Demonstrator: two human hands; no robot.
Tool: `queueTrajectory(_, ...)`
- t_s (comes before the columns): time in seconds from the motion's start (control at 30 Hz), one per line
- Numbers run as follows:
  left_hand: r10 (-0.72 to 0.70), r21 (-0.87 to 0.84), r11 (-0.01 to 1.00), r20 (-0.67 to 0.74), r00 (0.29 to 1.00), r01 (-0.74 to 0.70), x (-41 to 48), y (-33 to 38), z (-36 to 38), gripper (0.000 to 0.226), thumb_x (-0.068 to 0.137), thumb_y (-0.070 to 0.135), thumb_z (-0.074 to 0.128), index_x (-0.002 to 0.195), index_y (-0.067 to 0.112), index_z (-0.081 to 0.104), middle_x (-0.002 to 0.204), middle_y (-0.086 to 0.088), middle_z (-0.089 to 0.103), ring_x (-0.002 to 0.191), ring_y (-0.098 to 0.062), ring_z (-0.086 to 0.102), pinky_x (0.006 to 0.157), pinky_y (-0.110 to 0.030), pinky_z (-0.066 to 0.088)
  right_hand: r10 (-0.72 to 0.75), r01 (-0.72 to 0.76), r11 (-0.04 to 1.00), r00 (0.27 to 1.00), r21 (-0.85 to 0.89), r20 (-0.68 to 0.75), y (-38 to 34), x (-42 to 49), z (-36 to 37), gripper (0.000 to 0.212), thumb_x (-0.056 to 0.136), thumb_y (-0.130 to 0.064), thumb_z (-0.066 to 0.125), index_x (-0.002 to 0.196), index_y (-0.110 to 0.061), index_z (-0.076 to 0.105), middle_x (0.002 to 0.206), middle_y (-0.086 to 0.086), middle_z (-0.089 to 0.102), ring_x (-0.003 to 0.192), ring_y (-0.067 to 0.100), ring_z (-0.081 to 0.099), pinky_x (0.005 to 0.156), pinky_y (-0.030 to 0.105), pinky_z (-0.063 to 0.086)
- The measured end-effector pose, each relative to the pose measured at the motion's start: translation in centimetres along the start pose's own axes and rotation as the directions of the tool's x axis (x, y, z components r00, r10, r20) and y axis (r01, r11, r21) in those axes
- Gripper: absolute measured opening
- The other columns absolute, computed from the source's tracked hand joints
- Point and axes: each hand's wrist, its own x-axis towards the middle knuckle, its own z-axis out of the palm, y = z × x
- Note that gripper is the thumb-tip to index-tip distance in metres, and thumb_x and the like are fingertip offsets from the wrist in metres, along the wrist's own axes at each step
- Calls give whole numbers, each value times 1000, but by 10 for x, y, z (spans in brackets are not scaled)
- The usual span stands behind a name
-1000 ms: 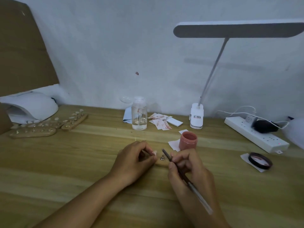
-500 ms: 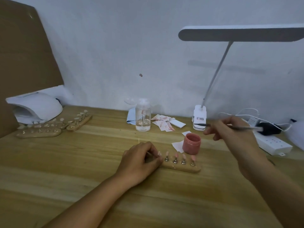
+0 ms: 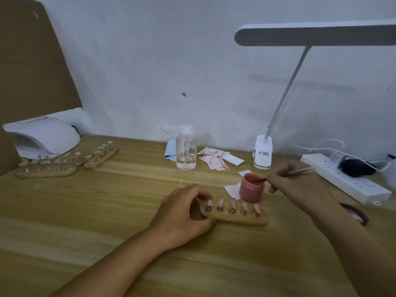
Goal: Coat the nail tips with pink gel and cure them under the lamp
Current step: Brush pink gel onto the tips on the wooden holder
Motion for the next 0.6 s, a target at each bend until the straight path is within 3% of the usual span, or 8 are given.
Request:
queueTrajectory(0.1,43,-12,999,-17,999,-43,0,1,1,37,70,43,78,101,38,60,101,24,62,98,0,56,87,-32,49,6,-5,998,1000,-64,15,5,1,7,14,79,-27,70,70,-19,64,57,-9,69,71,5,59,61,28,40)
queueTrajectory(0.23,84,9,996,-42,996,-84,-1,2,0,39,70,40,79,104,37,60,102,23,61,98,-1,55,84,-27,48,13,-11,996,1000,-87,19,9,3,14,13,81,-29,71,75,-19,65,70,-5,71,84,15,64,75,33,47)
queueTrajectory(0.37,128,62,990,-58,990,-125,-3,6,-1,42,72,38,79,110,34,60,105,23,59,98,1,54,85,-21,45,-22,22,995,1000,-94,-7,0,-2,10,15,82,-30,68,75,-17,63,63,-9,69,74,6,59,62,28,41)
queueTrajectory(0.5,167,108,981,-57,984,-161,-4,9,-3,45,74,38,78,115,33,61,108,22,57,98,2,53,88,-21,43,-140,162,980,973,112,-182,-23,-24,-1,12,85,-26,58,80,-15,56,63,-10,71,66,4,60,60,28,39)
queueTrajectory(0.6,184,120,977,-65,981,-175,-6,11,-3,43,74,37,78,114,32,62,106,22,57,97,1,53,89,-23,43,-262,304,913,948,272,-179,-31,-63,10,3,81,-20,56,81,-22,58,72,-9,74,64,-3,65,57,14,48)
